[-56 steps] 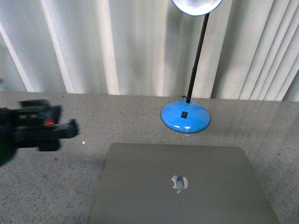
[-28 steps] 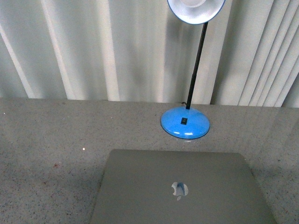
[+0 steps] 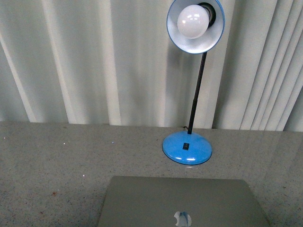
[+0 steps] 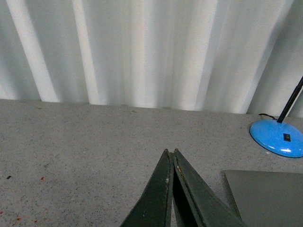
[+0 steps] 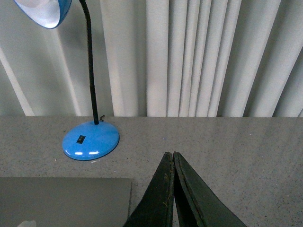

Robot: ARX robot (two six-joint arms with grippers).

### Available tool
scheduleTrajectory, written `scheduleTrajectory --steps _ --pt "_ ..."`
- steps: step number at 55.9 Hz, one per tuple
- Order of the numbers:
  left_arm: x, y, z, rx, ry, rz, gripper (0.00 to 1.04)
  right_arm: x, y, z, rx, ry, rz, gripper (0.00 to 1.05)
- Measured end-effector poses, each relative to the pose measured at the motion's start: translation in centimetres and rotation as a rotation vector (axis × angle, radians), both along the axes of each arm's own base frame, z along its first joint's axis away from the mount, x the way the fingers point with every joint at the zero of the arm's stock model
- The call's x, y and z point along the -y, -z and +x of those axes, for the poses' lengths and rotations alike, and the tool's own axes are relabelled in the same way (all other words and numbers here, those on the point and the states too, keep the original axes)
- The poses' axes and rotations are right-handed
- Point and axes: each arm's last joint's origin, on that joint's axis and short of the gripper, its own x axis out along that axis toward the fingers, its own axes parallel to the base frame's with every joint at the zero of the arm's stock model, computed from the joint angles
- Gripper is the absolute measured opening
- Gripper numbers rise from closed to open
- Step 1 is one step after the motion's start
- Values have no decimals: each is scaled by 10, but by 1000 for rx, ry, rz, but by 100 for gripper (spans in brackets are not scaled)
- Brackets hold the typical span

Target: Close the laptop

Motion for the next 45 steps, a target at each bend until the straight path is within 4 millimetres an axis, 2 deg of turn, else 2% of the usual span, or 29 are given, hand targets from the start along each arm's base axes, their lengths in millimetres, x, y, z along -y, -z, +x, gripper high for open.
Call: scheduleTrajectory --steps 45 --pt "0 -8 -29 24 2 0 4 0 -7 -33 24 0 0 3"
